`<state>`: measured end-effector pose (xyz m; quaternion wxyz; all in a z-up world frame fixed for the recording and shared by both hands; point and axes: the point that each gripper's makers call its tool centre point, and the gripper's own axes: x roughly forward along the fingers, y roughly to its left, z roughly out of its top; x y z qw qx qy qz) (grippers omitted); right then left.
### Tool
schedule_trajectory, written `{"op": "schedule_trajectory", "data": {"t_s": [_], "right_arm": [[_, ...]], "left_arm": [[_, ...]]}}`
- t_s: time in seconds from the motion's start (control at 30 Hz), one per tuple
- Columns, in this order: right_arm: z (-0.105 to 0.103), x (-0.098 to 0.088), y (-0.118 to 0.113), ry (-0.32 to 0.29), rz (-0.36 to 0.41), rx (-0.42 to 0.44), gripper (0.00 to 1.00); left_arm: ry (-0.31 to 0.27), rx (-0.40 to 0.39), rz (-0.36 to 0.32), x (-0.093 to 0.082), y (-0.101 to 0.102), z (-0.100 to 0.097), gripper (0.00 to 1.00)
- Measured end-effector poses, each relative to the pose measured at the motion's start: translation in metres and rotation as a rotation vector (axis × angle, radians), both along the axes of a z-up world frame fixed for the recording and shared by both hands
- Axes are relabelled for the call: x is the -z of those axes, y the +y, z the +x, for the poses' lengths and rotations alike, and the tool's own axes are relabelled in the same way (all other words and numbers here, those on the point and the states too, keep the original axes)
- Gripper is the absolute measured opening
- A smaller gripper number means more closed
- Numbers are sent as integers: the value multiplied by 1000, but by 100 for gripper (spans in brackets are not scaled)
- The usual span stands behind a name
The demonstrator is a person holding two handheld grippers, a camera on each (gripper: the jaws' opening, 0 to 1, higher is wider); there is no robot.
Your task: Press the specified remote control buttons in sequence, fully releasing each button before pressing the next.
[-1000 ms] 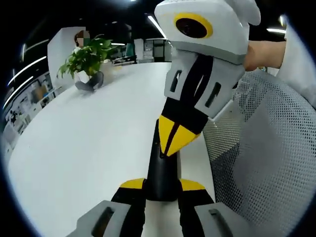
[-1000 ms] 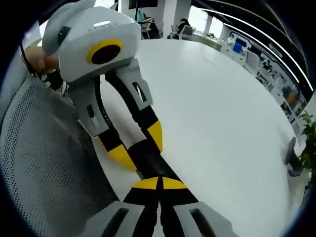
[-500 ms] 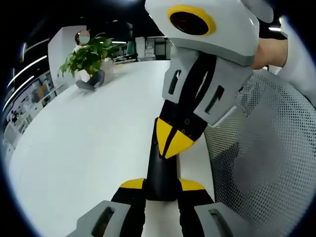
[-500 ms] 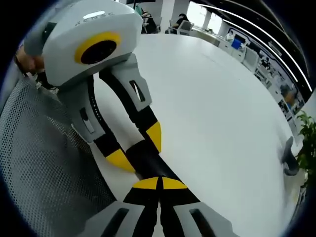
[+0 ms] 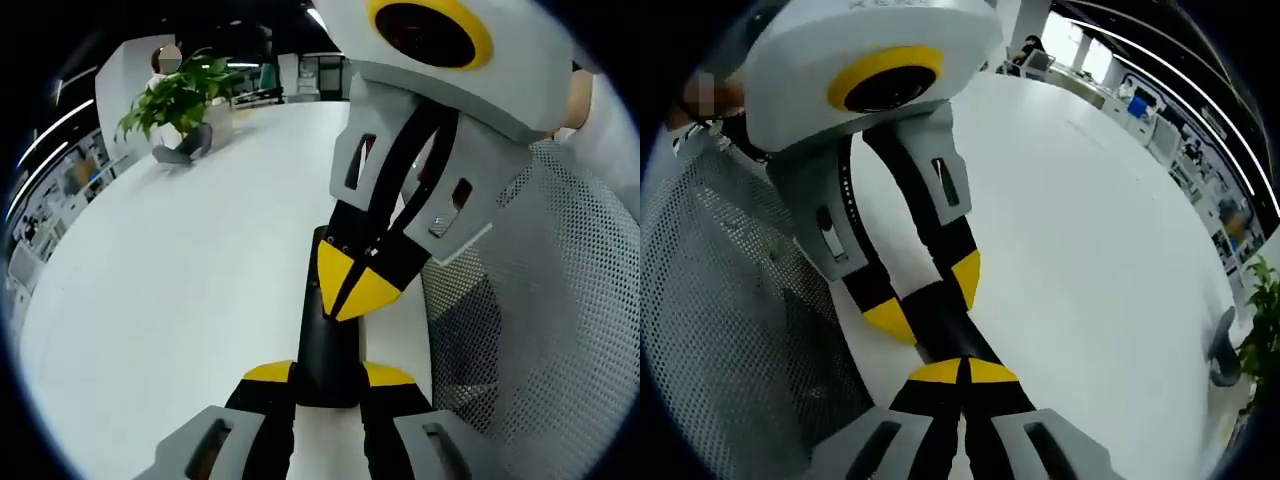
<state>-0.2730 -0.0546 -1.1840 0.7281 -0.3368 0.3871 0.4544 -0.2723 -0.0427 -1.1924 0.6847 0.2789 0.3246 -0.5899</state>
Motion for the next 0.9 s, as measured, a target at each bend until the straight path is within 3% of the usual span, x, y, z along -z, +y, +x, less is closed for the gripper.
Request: {"op": "schedule_trajectory", "data": {"t_s": [0.2, 0.37, 0.47, 0.53, 0.6, 0.63, 0.67, 0.9], "right_arm": [[0, -2, -1, 16, 96, -40, 0], [-7, -5, -3, 92, 220, -68, 4], [-6, -4, -12, 75, 214, -94, 11], [-9, -5, -13, 80, 220, -103, 22], [-7, -4, -16, 39, 198, -157, 29], [-8, 0, -21, 35, 166, -184, 28], [-6, 0, -22, 13, 165, -196, 26], [1, 0, -33, 12, 181, -207, 28]], "left_arm": [[10, -12, 55, 1, 0, 1, 24], [11, -10, 97, 1, -1, 1, 24], [15, -19, 121, 1, -1, 1, 24], [15, -30, 129, 1, -1, 0, 24], [17, -48, 135, 1, 1, 0, 24], [20, -63, 135, 1, 1, 0, 24], [19, -68, 135, 1, 1, 1, 24], [16, -66, 153, 1, 1, 0, 24]]}}
